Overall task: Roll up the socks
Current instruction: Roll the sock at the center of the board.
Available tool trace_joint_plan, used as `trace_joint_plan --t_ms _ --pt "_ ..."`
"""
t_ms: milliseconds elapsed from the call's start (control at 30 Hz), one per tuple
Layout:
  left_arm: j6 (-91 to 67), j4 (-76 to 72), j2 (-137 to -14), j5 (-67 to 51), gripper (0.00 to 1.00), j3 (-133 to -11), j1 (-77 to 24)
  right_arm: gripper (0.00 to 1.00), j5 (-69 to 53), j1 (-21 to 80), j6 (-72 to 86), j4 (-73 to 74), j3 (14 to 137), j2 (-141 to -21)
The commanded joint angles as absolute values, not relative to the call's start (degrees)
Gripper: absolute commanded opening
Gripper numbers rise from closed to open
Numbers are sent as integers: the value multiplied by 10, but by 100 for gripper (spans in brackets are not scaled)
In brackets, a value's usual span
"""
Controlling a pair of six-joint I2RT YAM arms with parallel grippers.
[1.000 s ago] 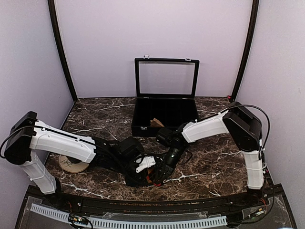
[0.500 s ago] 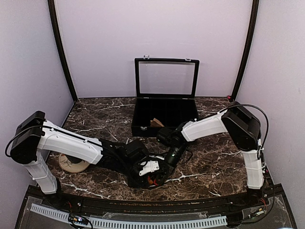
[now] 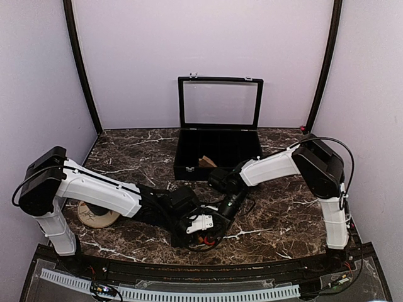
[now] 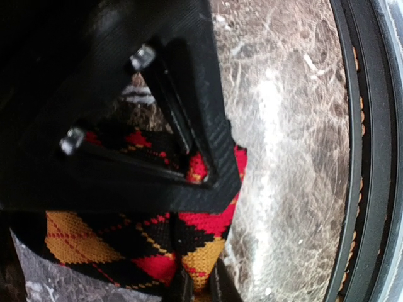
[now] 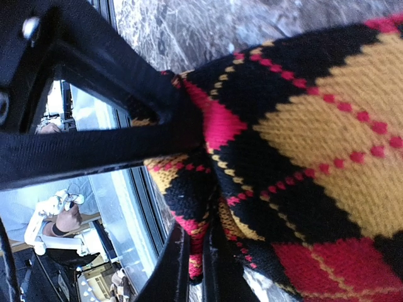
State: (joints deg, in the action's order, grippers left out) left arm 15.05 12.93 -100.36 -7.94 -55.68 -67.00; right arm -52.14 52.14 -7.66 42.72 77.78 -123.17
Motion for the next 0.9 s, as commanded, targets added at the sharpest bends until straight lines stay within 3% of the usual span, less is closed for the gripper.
trace_joint_plan --t_ms 0,300,867 --pt "161 136 -1021 -95 0 -580 -671 4 -477 516 -71 440 771 -1256" --pt "144 148 -1027 -106 0 -579 -671 27 -465 509 -39 416 758 -1233" --pt "64 189 -1025 -178 0 -594 -620 33 -463 449 58 244 643 -1132"
